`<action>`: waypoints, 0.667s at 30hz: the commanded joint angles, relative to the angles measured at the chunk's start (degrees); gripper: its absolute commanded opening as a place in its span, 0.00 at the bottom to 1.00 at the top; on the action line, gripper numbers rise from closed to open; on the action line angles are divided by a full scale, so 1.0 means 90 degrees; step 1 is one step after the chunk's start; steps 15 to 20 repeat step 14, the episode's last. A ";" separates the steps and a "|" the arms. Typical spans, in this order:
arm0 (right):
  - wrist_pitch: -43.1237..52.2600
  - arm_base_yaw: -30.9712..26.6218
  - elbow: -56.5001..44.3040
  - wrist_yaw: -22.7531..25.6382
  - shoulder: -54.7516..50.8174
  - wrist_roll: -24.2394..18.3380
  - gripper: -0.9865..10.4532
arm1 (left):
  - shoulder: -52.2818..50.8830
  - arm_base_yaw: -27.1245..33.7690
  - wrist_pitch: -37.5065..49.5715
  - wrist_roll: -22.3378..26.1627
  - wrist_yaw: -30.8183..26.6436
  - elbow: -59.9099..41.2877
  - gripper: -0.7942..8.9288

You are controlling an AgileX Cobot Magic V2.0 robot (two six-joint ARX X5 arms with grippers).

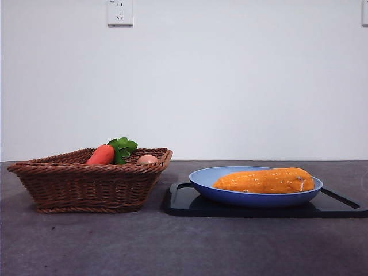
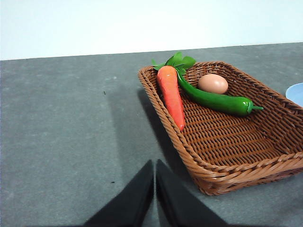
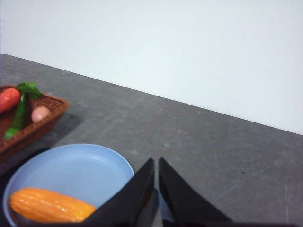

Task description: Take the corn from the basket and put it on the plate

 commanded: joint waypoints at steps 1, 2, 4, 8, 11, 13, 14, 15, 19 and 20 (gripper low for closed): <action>0.0661 -0.0007 -0.0554 0.0107 -0.0369 0.0114 0.09 | -0.0007 0.0017 0.0024 -0.0056 -0.0012 -0.0180 0.09; 0.0850 0.0002 -0.0755 0.0219 -0.0495 0.0121 0.09 | -0.0007 0.0017 0.0024 -0.0056 -0.0012 -0.0180 0.09; 0.1122 0.0010 -0.1086 0.0391 -0.0702 0.0124 0.09 | -0.0007 0.0017 0.0024 -0.0056 -0.0012 -0.0180 0.09; 0.1345 0.0010 -0.1591 0.0818 -0.1052 0.0274 0.09 | -0.0007 0.0017 0.0024 -0.0056 -0.0012 -0.0180 0.09; 0.1348 0.0010 -0.1853 0.1166 -0.1241 0.0333 0.09 | -0.0007 0.0017 0.0024 -0.0056 -0.0012 -0.0180 0.09; 0.1345 0.0010 -0.1989 0.1241 -0.1338 0.0393 0.09 | -0.0007 0.0017 0.0024 -0.0056 -0.0012 -0.0180 0.09; 0.1343 0.0012 -0.2055 0.1282 -0.1399 0.0408 0.09 | -0.0007 0.0017 0.0024 -0.0056 -0.0012 -0.0180 0.09; 0.1343 0.0012 -0.2055 0.1282 -0.1399 0.0408 0.09 | -0.0007 0.0017 0.0024 -0.0056 -0.0012 -0.0180 0.09; 0.1343 0.0012 -0.2055 0.1282 -0.1399 0.0408 0.09 | -0.0007 0.0017 0.0024 -0.0056 -0.0012 -0.0180 0.09; 0.1343 0.0012 -0.2055 0.1282 -0.1399 0.0408 0.09 | -0.0007 0.0017 0.0024 -0.0056 -0.0012 -0.0180 0.09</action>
